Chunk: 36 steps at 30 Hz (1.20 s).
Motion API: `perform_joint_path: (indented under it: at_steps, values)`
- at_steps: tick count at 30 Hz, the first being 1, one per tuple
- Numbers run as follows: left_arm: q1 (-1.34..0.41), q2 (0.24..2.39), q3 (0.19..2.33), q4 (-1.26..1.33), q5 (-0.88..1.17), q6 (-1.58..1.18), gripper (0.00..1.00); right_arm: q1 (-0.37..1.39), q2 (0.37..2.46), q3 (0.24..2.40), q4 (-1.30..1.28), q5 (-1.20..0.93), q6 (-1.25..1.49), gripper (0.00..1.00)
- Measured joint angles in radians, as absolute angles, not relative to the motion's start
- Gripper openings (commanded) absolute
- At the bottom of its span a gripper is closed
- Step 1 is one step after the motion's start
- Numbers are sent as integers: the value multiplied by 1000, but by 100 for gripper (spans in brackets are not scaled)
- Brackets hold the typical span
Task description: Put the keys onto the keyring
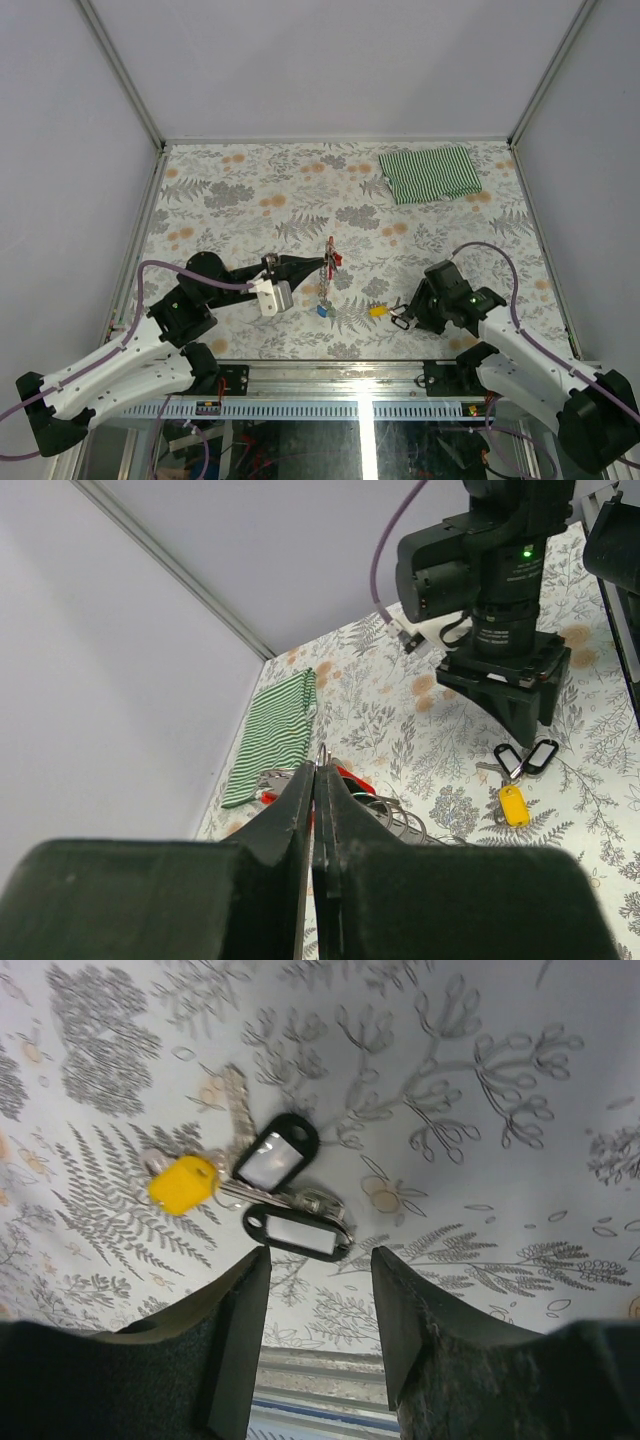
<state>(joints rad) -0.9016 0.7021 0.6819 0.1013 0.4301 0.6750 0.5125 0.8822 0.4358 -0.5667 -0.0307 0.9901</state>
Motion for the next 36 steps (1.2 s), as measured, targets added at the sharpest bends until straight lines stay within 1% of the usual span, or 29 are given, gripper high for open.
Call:
perform_joint_path:
  at_steps: [5,12,25,31,35,36]
  values:
    - [-902,704,685,102,434,673,0,512,820,347,-546,-78,1062,47]
    - [-902,710,688,102,438,673,0,513,802,308,-461,-99,1123,42]
    - [-901,710,688,102,438,672,0,513,763,296,-476,-62,1152,41]
    - [-901,715,688,102,438,670,0,513,767,293,-467,-62,1152,34]
    - [-901,715,688,102,438,669,0,513,770,286,-452,-63,1153,27]
    - [-901,716,689,102,438,669,0,513,770,284,-449,-63,1153,24]
